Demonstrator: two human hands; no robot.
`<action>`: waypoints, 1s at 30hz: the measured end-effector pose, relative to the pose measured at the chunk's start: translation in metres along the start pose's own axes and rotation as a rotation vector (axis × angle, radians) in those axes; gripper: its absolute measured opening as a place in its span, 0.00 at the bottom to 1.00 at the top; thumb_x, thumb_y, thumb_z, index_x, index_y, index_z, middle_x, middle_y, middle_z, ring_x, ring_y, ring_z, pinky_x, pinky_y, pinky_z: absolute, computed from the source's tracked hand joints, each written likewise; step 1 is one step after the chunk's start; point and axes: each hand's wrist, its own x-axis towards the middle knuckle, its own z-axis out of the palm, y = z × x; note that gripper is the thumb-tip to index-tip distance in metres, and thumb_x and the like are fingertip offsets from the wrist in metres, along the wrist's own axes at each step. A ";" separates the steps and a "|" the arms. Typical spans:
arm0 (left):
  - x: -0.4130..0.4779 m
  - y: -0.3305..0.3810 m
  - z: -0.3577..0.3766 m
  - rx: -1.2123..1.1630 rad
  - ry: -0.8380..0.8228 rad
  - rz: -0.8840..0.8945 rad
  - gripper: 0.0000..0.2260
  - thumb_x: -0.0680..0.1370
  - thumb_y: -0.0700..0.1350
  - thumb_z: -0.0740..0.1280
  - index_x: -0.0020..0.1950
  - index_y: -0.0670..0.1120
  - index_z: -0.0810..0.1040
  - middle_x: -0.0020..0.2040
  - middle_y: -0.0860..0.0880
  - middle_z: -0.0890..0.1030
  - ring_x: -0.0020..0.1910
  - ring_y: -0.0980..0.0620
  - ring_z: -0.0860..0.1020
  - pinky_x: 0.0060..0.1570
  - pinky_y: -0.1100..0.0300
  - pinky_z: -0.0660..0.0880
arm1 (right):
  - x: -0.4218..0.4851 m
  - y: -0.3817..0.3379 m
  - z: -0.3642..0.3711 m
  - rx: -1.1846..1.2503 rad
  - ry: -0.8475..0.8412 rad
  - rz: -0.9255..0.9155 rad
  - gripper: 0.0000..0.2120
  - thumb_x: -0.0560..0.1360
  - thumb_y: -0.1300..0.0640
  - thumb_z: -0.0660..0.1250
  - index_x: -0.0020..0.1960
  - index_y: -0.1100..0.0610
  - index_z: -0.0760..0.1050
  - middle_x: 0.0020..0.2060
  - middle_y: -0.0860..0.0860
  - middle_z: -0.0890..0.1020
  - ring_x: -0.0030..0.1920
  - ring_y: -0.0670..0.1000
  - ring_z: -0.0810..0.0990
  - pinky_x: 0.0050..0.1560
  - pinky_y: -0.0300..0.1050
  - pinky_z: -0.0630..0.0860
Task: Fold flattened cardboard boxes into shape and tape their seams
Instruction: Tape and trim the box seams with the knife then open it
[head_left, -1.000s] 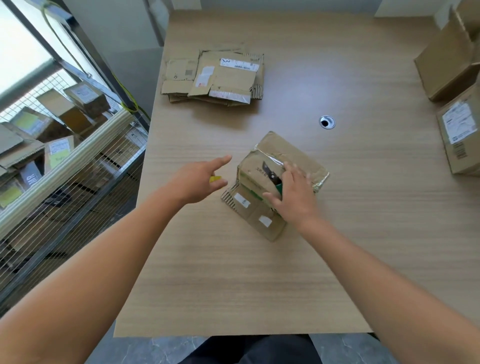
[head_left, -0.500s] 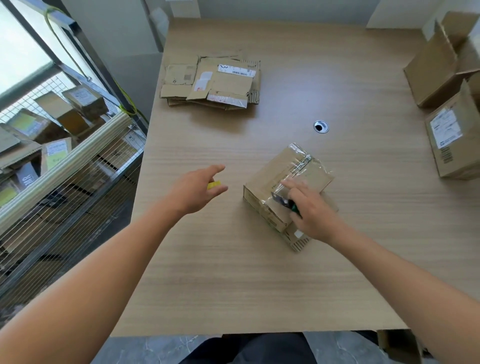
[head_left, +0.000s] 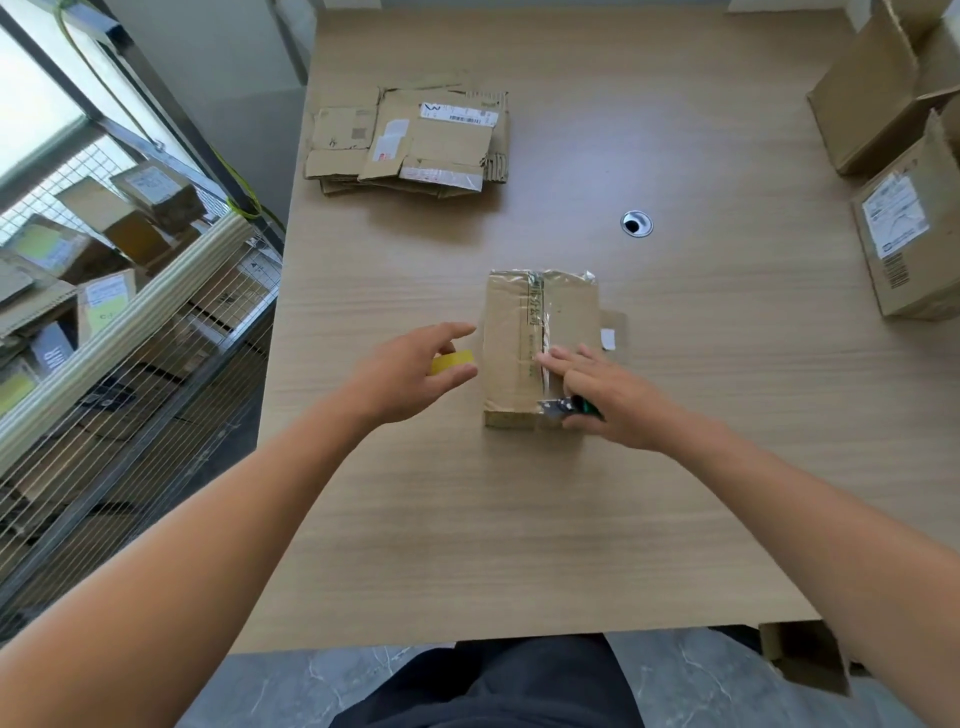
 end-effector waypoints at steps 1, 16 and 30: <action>-0.002 0.002 0.000 -0.036 -0.010 0.010 0.25 0.79 0.58 0.68 0.76 0.57 0.68 0.59 0.54 0.78 0.56 0.54 0.76 0.58 0.56 0.72 | -0.001 -0.004 -0.003 0.031 0.023 0.002 0.13 0.78 0.58 0.72 0.44 0.58 0.67 0.79 0.55 0.64 0.80 0.53 0.57 0.81 0.55 0.52; -0.008 0.035 0.009 0.041 -0.055 0.180 0.31 0.77 0.56 0.71 0.78 0.55 0.65 0.64 0.52 0.78 0.61 0.52 0.77 0.59 0.56 0.73 | 0.024 -0.097 0.013 1.253 0.591 0.655 0.10 0.79 0.59 0.71 0.61 0.56 0.80 0.35 0.49 0.80 0.28 0.47 0.75 0.29 0.42 0.74; -0.001 0.049 0.011 0.159 0.014 0.242 0.31 0.78 0.55 0.71 0.78 0.52 0.64 0.67 0.50 0.77 0.64 0.51 0.76 0.58 0.56 0.69 | 0.015 -0.095 0.002 1.240 0.504 0.615 0.13 0.78 0.64 0.65 0.59 0.56 0.82 0.41 0.57 0.81 0.33 0.47 0.76 0.30 0.44 0.75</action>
